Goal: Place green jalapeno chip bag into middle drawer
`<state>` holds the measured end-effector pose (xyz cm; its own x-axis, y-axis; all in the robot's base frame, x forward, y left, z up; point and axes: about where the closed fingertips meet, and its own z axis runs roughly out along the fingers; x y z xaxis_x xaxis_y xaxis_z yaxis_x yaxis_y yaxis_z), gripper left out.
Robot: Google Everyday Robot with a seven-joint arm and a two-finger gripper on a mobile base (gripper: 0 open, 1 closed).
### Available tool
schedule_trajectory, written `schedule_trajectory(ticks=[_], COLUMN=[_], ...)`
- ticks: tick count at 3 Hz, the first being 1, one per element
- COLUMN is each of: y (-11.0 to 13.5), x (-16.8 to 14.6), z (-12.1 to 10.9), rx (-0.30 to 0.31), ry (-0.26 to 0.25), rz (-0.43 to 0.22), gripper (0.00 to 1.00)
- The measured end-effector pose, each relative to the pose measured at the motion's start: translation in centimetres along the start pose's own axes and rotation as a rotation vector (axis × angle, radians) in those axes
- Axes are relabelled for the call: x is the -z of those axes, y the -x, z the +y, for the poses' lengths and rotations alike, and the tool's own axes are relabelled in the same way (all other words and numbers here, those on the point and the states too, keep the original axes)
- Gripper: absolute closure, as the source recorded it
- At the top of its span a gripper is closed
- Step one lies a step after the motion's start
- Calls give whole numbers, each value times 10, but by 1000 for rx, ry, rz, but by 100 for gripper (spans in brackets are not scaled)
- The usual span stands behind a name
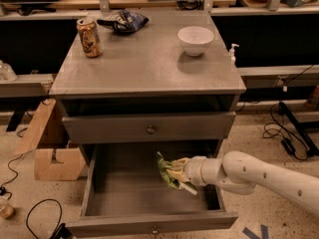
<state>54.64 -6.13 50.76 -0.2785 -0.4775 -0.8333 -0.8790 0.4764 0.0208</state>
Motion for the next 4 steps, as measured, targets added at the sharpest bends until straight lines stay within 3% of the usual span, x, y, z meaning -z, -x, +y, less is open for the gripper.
schedule_trajectory(ticks=[1,2,4], y=[-3,-11,-11], x=[-31,-53,-56], z=[0,6,9], rx=[-28,-66,-66], ry=[16,34,41], rz=[-19,-43,-43], gripper=[100,82,35])
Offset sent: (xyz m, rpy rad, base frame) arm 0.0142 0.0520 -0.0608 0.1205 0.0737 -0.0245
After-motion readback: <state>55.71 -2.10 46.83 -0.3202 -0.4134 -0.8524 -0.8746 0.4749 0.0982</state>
